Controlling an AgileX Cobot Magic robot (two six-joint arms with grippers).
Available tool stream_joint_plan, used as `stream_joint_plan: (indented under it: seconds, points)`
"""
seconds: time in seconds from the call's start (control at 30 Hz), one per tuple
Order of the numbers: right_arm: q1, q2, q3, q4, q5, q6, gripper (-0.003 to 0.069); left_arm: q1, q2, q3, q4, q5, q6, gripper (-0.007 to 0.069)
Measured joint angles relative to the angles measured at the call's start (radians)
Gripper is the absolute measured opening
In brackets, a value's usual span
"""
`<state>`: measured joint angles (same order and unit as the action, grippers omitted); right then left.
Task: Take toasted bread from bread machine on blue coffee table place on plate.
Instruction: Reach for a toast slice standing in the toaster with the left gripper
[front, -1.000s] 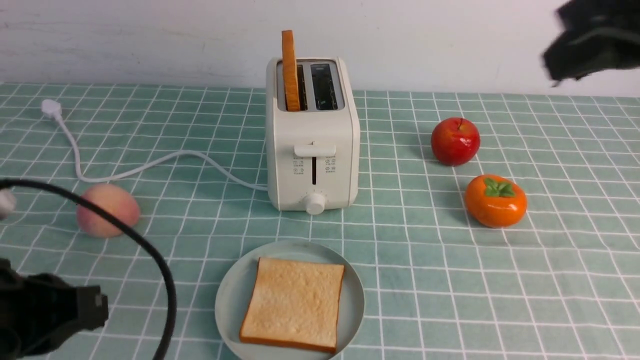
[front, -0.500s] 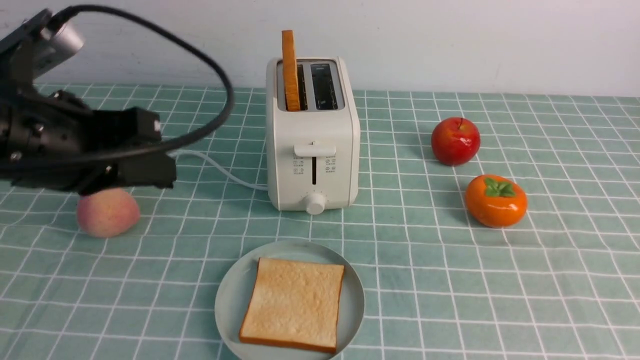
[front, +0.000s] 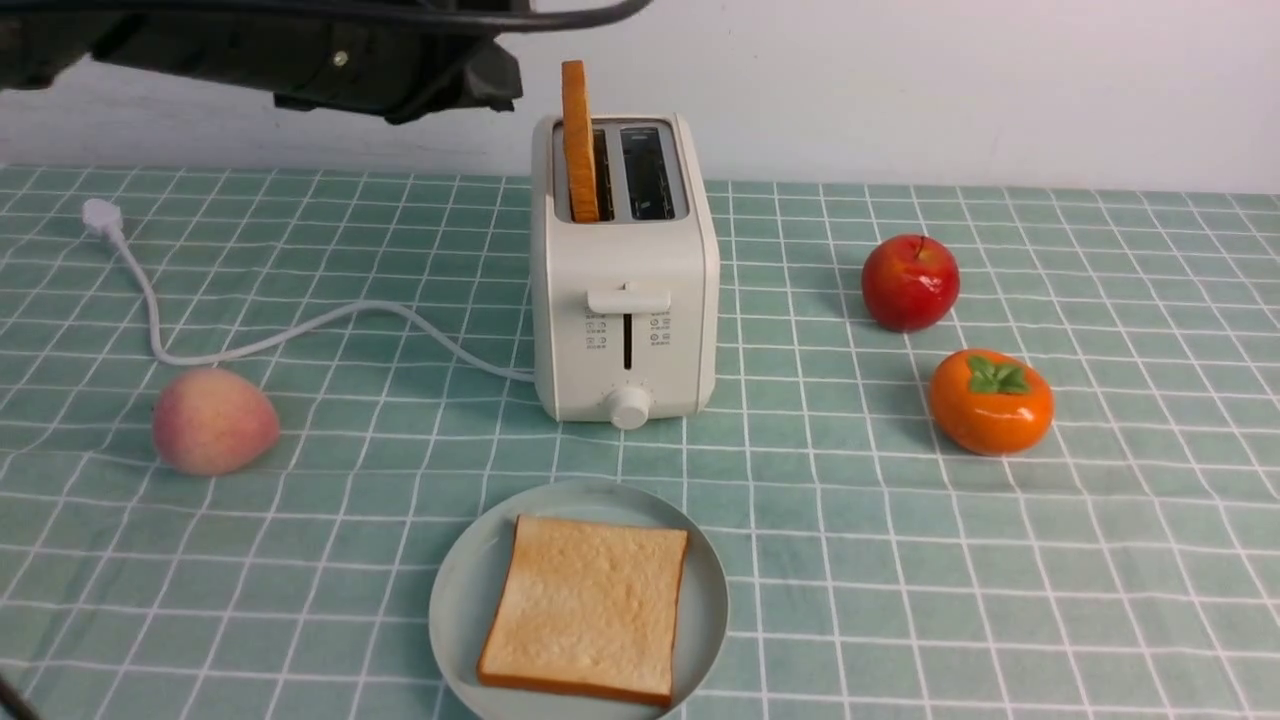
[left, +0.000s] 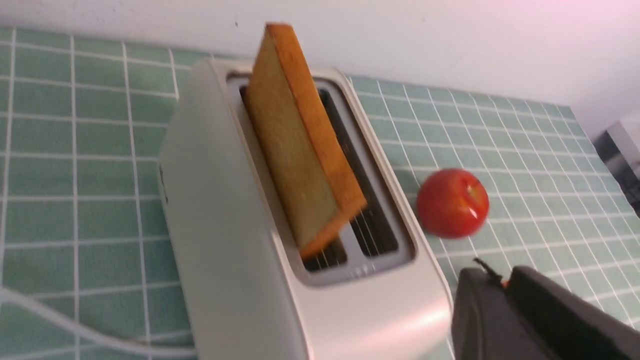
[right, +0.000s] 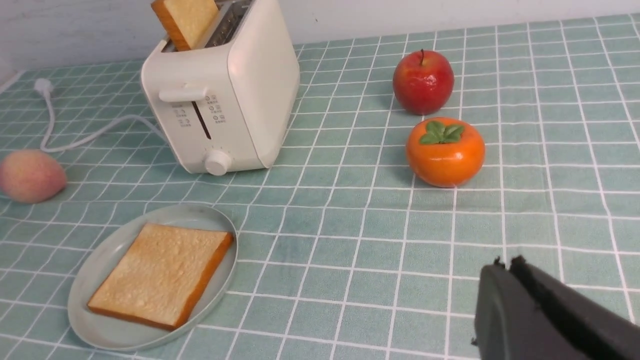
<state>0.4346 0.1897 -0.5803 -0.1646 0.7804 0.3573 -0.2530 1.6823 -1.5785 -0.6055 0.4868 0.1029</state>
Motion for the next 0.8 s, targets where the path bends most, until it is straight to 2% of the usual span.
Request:
stream_joint_plan:
  seconds: [0.03,0.07,0.1,0.17,0.2,0.27,0.4,0.47,0.53,0.63,0.67,0.7,0.77,0.8]
  points:
    - [0.0,0.0,0.0,0.0,0.002,0.0,-0.0005,0.0,0.037,-0.036,-0.002,-0.011,0.0,0.0137]
    - [0.0,0.0,0.0,0.0,0.004,0.0,-0.0005,0.0,0.044,-0.042,-0.004,-0.012,0.0,0.0137]
    - [0.0,0.0,0.0,0.0,0.006,0.001,-0.0003,0.0,0.11,-0.088,-0.009,-0.019,0.0,0.0225]
    - [0.0,0.0,0.0,0.0,0.009,0.001,-0.0002,0.0,0.146,-0.121,-0.013,-0.022,0.0,0.0288]
    - [0.0,0.0,0.0,0.0,0.011,0.001,-0.0001,0.0,0.204,-0.161,-0.014,-0.026,0.009,0.0373]
    - [0.0,0.0,0.0,0.0,0.011,0.001,0.0,0.0,0.257,-0.201,-0.017,-0.027,0.018,0.0471]
    - [0.0,0.0,0.0,0.0,0.016,0.001,0.0001,0.0,0.322,-0.232,-0.039,-0.033,0.036,0.0594]
    - [0.0,0.0,0.0,0.0,0.016,0.001,0.0001,0.0,0.342,-0.236,-0.044,-0.042,0.042,0.0608]
    - [0.0,0.0,0.0,0.0,0.016,0.001,0.0003,0.0,0.357,-0.236,-0.046,-0.057,0.042,0.0592]
    - [0.0,0.0,0.0,0.0,0.018,0.001,0.0006,0.0,0.374,-0.237,-0.046,-0.072,0.044,0.0496]
    - [0.0,0.0,0.0,0.0,0.022,0.001,0.0008,0.0,0.375,-0.237,-0.046,-0.074,0.045,0.0375]
    - [0.0,0.0,0.0,0.0,0.022,0.001,0.0008,0.0,0.374,-0.237,-0.046,-0.074,0.045,0.0356]
    - [0.0,0.0,0.0,0.0,0.024,0.001,0.0013,-0.001,0.353,-0.237,-0.045,-0.06,0.047,0.0093]
    - [0.0,0.0,0.0,0.0,0.027,0.001,0.0013,-0.001,0.339,-0.237,-0.042,-0.055,0.049,0.0069]
